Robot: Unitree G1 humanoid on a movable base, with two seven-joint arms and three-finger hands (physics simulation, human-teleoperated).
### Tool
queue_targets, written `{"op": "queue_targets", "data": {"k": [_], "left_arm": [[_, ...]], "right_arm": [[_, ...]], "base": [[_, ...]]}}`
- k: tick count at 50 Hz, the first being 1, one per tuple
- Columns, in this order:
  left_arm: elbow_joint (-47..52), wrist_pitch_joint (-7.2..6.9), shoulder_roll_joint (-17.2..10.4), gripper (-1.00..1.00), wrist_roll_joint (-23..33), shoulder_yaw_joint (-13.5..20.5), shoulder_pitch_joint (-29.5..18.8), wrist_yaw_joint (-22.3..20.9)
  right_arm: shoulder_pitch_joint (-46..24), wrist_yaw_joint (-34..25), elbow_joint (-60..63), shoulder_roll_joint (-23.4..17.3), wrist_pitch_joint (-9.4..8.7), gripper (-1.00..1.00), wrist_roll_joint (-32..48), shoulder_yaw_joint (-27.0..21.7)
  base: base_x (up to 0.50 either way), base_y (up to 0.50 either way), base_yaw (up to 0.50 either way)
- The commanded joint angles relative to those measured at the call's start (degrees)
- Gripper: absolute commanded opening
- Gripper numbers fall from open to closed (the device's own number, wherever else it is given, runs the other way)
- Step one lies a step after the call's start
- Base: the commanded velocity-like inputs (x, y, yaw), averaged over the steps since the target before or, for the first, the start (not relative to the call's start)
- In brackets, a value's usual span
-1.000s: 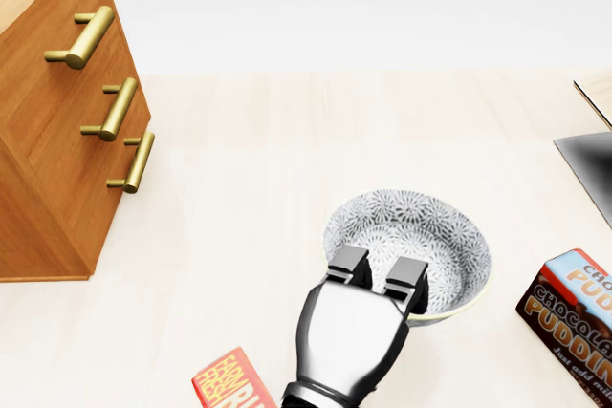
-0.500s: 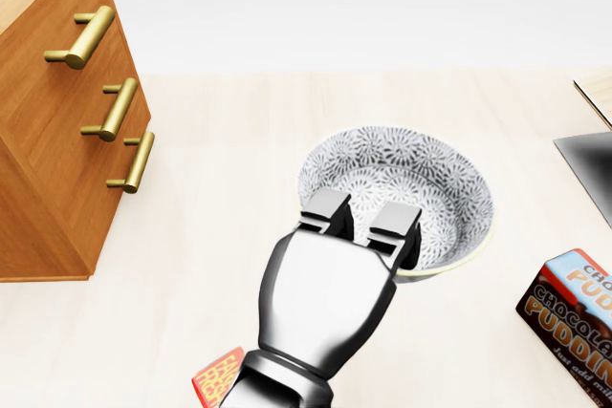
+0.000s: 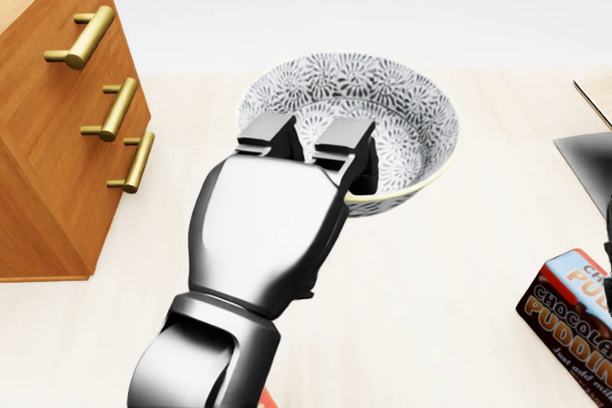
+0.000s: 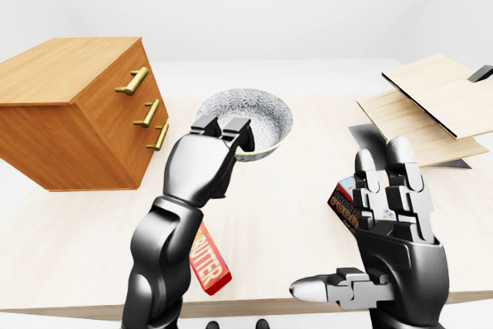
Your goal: Close the top drawer of the cabinet and put the bowl on top of it.
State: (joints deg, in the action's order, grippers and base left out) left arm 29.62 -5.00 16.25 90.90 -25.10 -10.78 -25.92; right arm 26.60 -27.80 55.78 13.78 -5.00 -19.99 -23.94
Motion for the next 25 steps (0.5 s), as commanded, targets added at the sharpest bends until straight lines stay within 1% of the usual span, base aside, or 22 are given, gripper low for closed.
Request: {"op": "queue_targets", "data": {"k": [1,2,3,5,6,8,9,12,13,17,18,22,25], "left_arm": [[6.43,0.00,2.06,-1.00,1.78,4.04,-6.02,-7.77],[7.48,0.00,2.69,-1.00,1.98,4.92,-7.90,-10.05],[8.06,0.00,3.28,-1.00,1.84,5.37,-8.93,-11.39],[8.67,0.00,3.43,-1.00,3.01,6.50,-10.93,-14.08],[9.18,0.00,3.71,-1.00,3.72,7.60,-12.95,-14.08],[9.39,0.00,3.75,-1.00,3.93,8.17,-13.94,-14.08],[9.90,0.00,3.75,-1.00,3.71,8.95,-15.52,-14.08],[9.69,0.00,3.45,-1.00,3.31,10.68,-17.80,-14.08],[9.57,0.00,2.56,-1.00,3.09,11.85,-18.89,-14.08],[9.21,0.00,0.92,-1.00,2.69,14.30,-23.11,-14.08],[9.07,0.00,0.21,-1.00,2.85,15.51,-25.31,-14.08],[8.50,0.00,-1.76,-1.00,3.16,16.86,-29.01,-14.08],[8.80,0.00,-2.74,-1.00,4.18,17.62,-31.58,-14.08]], "right_arm": [[0.67,0.31,-1.12,-0.26,0.00,1.00,1.85,2.56],[0.92,0.32,-1.20,-0.33,0.00,1.00,1.99,2.94],[1.09,0.42,-1.28,-0.39,0.00,1.00,2.16,3.25],[1.32,0.66,-1.36,-0.60,0.00,1.00,2.35,3.76],[1.38,0.75,-1.43,-0.75,0.00,1.00,2.36,3.89],[1.36,0.90,-1.54,-0.88,0.00,1.00,2.38,4.03],[1.48,0.92,-1.74,-0.91,0.00,1.00,2.68,4.45],[1.88,1.12,-2.11,-1.14,0.00,1.00,3.16,5.32],[1.87,1.26,-2.16,-1.33,0.00,1.00,3.19,5.48],[1.72,2.00,-2.73,-1.83,0.00,1.00,3.81,6.40],[1.76,2.16,-2.92,-1.96,0.00,1.00,4.13,6.84],[2.24,2.61,-2.91,-2.46,0.00,1.00,4.06,7.39],[2.32,2.87,-2.98,-2.65,0.00,1.00,4.10,7.63]], "base": [[0.00,0.00,0.00],[0.00,0.00,0.00],[0.00,0.00,0.00],[0.00,0.00,0.00],[0.00,0.00,0.00],[0.00,0.00,0.00],[0.00,0.00,0.00],[0.00,0.00,0.00],[0.00,0.00,0.00],[0.00,0.00,0.00],[0.00,0.00,0.00],[0.00,0.00,0.00],[0.00,0.00,0.00]]}}
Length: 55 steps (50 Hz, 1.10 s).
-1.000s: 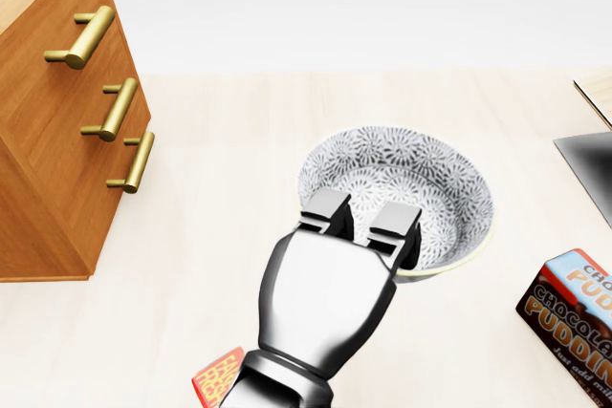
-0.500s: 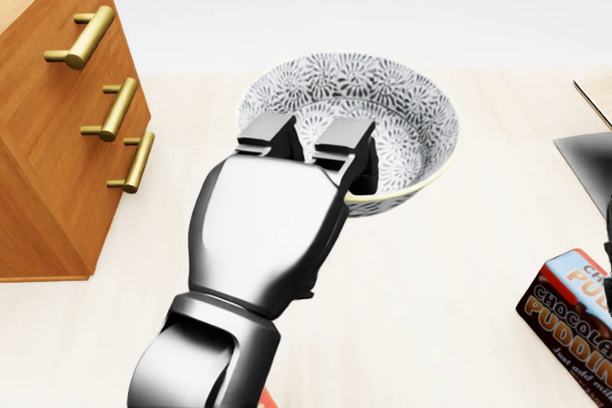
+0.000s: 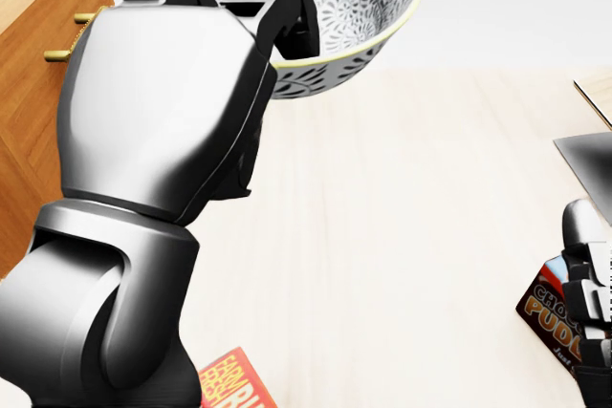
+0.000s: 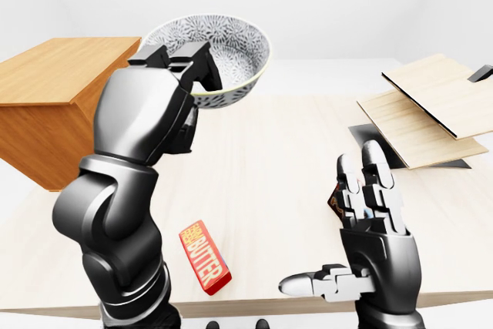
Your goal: Close the top drawer of the cabinet and put the bowl on top of it.
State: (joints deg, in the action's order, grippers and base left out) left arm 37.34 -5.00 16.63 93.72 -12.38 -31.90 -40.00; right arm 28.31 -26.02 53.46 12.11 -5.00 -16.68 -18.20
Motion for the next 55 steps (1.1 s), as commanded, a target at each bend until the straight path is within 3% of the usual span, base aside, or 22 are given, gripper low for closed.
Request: {"op": "queue_targets", "data": {"k": [1,6,14,19,24,41,55], "left_arm": [[1.28,0.00,-3.35,-1.00,1.64,4.97,-10.78,0.00],[2.08,0.00,-4.54,-1.00,1.92,6.05,-12.54,0.00],[0.79,0.00,-8.70,-1.00,1.13,8.83,-16.74,0.00],[-1.97,0.00,-13.87,-1.00,-0.13,12.29,-21.89,0.00],[-5.71,0.00,-19.21,-1.00,-3.97,14.41,-23.67,0.00],[-16.33,0.00,-32.24,-1.00,-19.48,19.25,-21.50,0.00],[-26.93,0.00,-40.36,-1.00,-29.19,21.43,-21.83,9.43]], "right_arm": [[0.69,1.13,-0.64,-1.04,0.00,1.00,0.73,1.92],[1.49,0.84,-0.44,-0.82,0.22,1.00,0.83,2.42],[1.98,1.44,-1.45,-1.47,1.68,1.00,1.62,3.97],[2.10,1.73,-1.91,-1.79,2.19,1.00,1.65,4.33],[2.24,2.02,-2.13,-2.07,2.52,1.00,1.72,4.67],[2.37,2.35,-1.99,-2.41,2.50,1.00,1.68,4.97],[2.32,2.78,-2.32,-2.84,2.71,1.00,1.72,5.30]], "base": [[0.00,0.00,0.00],[0.00,0.00,0.00],[0.00,0.00,0.00],[0.00,0.00,0.00],[0.00,0.00,0.00],[0.00,0.00,0.00],[0.00,0.00,0.00]]}}
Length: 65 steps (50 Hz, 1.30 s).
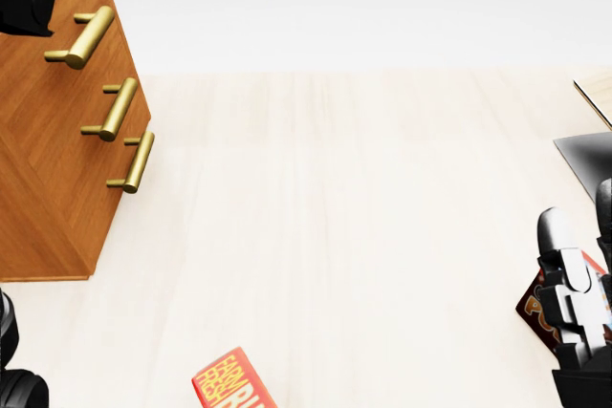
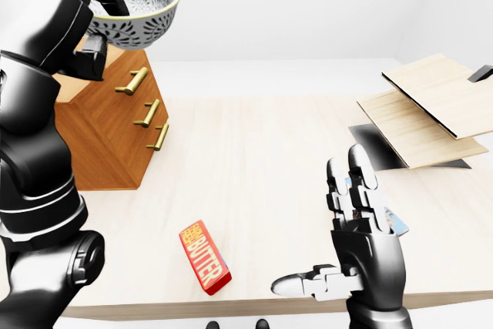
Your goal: Close the top drawer of the cabinet and put the bowl on top of it.
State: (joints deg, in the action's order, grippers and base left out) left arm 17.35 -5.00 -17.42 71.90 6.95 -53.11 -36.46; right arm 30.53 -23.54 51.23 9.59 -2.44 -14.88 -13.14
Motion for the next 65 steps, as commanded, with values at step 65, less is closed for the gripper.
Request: {"op": "queue_targets", "data": {"k": [65], "left_arm": [[-68.37,0.00,-18.42,-1.00,-26.60,0.59,-22.85,41.34]], "right_arm": [[0.90,1.79,-0.46,-1.55,1.14,1.00,0.84,2.47]], "base": [[0.00,0.00,0.00]]}}
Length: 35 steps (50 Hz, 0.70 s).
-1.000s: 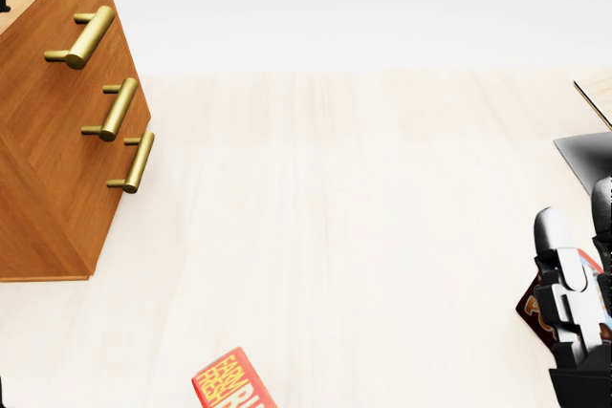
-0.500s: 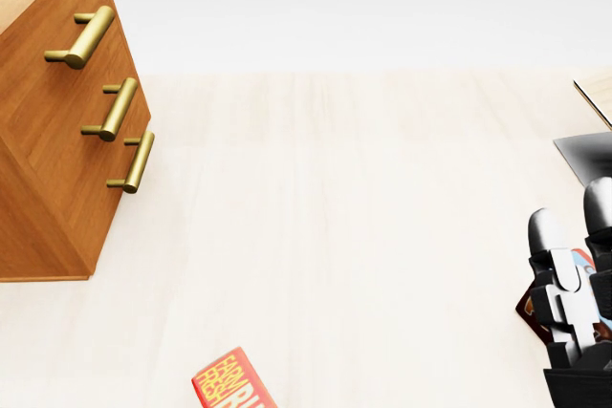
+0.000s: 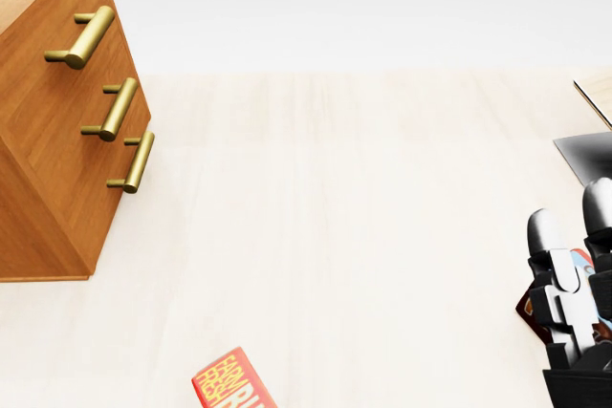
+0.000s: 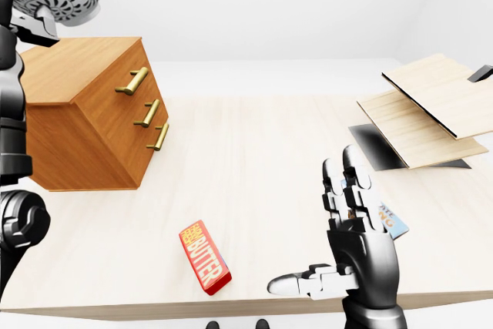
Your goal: Close the top drawer of the cabinet and put the bowl on top of it.
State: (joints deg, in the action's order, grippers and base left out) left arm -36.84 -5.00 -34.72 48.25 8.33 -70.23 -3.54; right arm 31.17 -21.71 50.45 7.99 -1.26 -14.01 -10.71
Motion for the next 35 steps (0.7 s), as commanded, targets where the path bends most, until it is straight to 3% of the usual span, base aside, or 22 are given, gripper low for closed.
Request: {"op": "queue_targets", "data": {"k": [1,19,35], "left_arm": [[-16.18,0.00,-1.18,-1.00,-3.30,-0.80,-6.48,9.25],[-28.48,0.00,-1.50,-1.00,-6.50,-1.75,-11.58,14.88],[-33.63,0.00,0.20,-1.00,-8.28,-2.55,-9.85,18.71]], "right_arm": [[0.08,0.06,0.22,0.05,-0.10,1.00,0.18,0.12],[-0.03,0.20,-0.13,-0.16,0.11,1.00,0.13,0.20],[-0.24,0.49,-0.64,-0.46,0.41,1.00,0.56,0.66]], "base": [[0.00,0.00,0.00],[0.00,0.00,0.00],[0.00,0.00,0.00]]}}
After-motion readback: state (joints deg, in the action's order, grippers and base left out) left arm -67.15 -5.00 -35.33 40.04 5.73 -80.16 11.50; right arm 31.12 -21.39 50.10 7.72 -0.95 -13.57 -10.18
